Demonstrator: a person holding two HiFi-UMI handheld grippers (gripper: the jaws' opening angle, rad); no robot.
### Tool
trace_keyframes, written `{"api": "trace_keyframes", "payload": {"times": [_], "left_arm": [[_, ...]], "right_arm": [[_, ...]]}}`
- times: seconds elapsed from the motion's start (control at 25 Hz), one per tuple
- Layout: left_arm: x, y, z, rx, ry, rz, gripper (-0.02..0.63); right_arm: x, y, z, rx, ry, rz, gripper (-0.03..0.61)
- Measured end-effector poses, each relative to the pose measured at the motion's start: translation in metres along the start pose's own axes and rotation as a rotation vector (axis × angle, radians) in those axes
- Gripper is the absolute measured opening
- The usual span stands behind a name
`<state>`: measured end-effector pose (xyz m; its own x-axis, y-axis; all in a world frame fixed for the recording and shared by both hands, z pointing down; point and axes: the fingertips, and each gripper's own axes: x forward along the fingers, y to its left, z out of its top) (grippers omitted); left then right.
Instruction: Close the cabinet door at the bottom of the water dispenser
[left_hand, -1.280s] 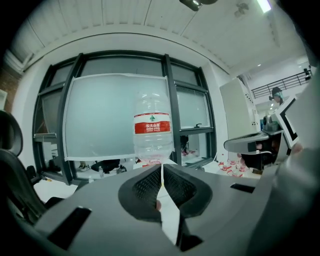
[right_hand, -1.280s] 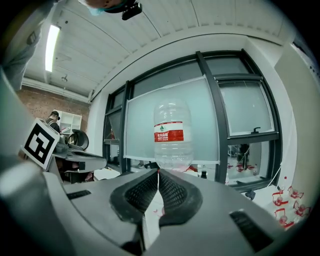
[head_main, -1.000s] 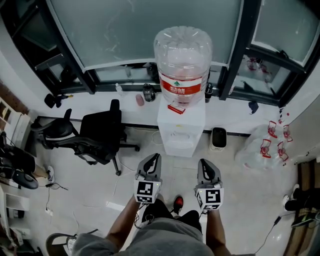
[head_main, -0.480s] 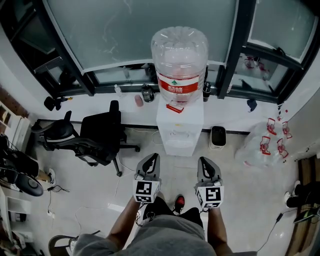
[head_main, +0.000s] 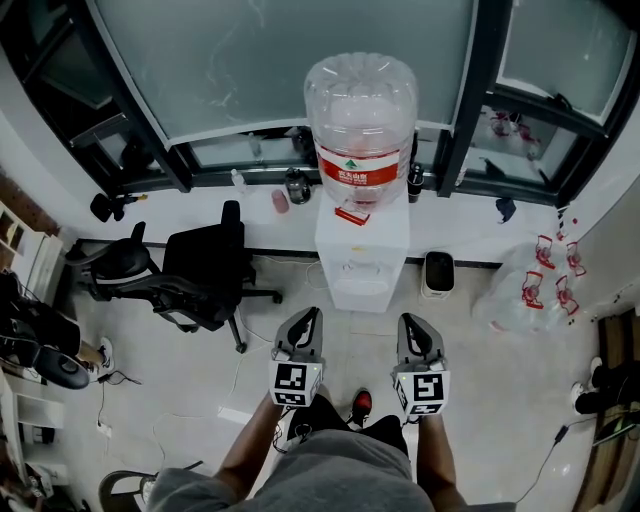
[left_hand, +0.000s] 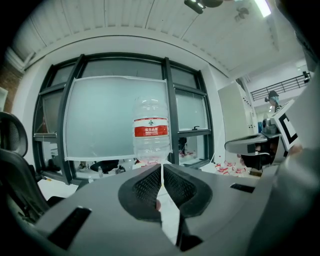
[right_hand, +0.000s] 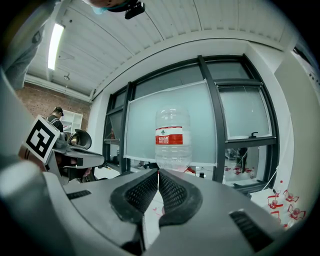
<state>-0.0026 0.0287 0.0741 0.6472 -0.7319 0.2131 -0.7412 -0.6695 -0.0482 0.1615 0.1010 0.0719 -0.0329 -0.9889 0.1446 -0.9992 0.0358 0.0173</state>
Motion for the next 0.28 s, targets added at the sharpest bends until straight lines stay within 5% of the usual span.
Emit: {"api": "trace_keyframes", "payload": {"times": [0.28], "left_arm": [[0.0005,-0.0051,0.0020,0.001,-0.005,-0.014,0.034]], "right_arm": [[-0.0016,-0.0029,0.0030,-0.010,-0.006,-0.005,0.021]]}}
